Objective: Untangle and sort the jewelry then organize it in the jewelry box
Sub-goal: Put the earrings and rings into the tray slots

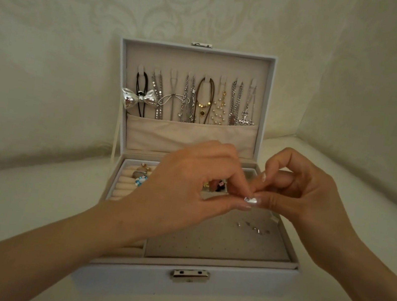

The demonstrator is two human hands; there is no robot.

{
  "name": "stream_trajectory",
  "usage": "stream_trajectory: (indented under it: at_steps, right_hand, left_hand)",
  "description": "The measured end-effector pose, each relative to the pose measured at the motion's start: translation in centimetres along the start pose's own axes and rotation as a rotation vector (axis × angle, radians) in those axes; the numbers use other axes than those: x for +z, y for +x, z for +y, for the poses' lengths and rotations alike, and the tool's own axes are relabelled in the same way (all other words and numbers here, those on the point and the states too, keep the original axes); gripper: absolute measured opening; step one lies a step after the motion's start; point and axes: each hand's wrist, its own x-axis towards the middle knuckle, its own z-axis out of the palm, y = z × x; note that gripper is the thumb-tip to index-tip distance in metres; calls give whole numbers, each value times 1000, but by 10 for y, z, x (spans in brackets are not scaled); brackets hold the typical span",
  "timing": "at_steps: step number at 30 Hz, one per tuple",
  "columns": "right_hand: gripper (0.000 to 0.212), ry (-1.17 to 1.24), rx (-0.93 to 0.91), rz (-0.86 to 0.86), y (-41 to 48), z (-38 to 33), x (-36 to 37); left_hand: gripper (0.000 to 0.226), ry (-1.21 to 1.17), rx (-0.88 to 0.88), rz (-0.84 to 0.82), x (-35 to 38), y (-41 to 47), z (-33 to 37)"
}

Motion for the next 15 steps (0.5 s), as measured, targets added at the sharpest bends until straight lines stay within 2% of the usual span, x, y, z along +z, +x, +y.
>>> stream_trajectory:
  at_steps: [1, 3, 5, 6, 10, 15]
  right_hand:
    - [28, -71, -15, -27, 0, 0, -3]
    - [29, -381, -70, -130, 2, 0, -11]
    - [28, -639, -32, -217, 2, 4, -17]
    - [30, -690, -2, -249, 2, 6, -18]
    - [26, -702, 12, -272, 0, 11, -14]
    - [31, -743, 19, -260, 4, 12, -10]
  left_hand:
    - [17, 11, 0, -5, -1, -1, -2]
    - [20, 47, -62, -16, -7, -1, -10]
    - [21, 101, -169, -35, -16, -1, -23]
    - [23, 116, -230, -47, -20, 1, -28]
    - [25, 17, -407, -119, -38, 1, -39]
    - [21, 37, -292, -230, -49, -31, -55]
